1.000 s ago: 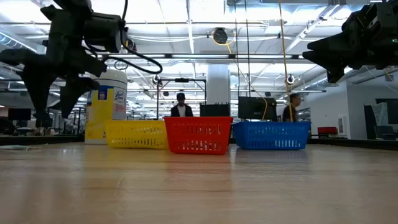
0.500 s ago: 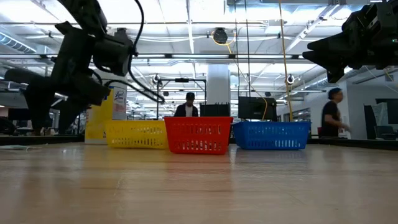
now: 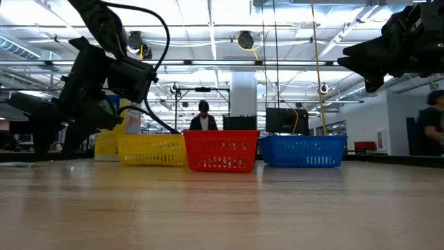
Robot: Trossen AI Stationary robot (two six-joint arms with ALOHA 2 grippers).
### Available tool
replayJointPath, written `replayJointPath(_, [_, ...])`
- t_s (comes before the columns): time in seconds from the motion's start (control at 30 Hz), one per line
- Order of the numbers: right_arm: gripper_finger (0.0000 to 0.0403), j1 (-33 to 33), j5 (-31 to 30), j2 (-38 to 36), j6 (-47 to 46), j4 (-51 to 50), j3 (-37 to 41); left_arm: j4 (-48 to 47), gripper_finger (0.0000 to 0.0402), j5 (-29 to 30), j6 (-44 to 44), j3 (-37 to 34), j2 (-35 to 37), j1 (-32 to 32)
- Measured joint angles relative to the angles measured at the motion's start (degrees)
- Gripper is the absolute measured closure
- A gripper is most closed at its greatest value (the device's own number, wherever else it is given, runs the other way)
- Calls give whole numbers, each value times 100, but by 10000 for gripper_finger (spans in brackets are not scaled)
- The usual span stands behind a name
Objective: Pick & Place First Aid Supplies
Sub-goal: Put the bandage pack into the yellow bin
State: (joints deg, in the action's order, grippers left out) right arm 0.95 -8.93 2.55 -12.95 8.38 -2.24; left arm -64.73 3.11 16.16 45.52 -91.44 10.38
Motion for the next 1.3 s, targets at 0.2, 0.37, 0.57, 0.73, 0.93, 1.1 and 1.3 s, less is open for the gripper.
replayJointPath(0.2, [273, 0, 0, 0, 0, 0, -2, 27, 133, 200, -196, 32, -9, 214])
replayJointPath(0.37, [273, 1, 0, 0, 0, 0, -1, 127, 133, 205, -1131, 153, 74, 510])
replayJointPath(0.57, [273, 0, 0, 0, -2, 0, 0, 156, 133, -118, -3097, 181, 74, 714])
replayJointPath(0.73, [273, 0, 0, 0, -2, 0, -1, 154, 133, -402, -4825, 181, 74, 777])
replayJointPath(0.93, [273, 2, 0, 0, -2, 0, 0, 149, 133, -1207, -4867, 21, 74, 588])
replayJointPath(1.1, [273, 1, 0, 0, -2, 0, -1, 4, 133, -1319, -4177, -47, 74, 418])
replayJointPath(1.3, [273, 2, 0, 0, 0, 0, 0, -111, 133, -1213, -3348, -269, 74, 253])
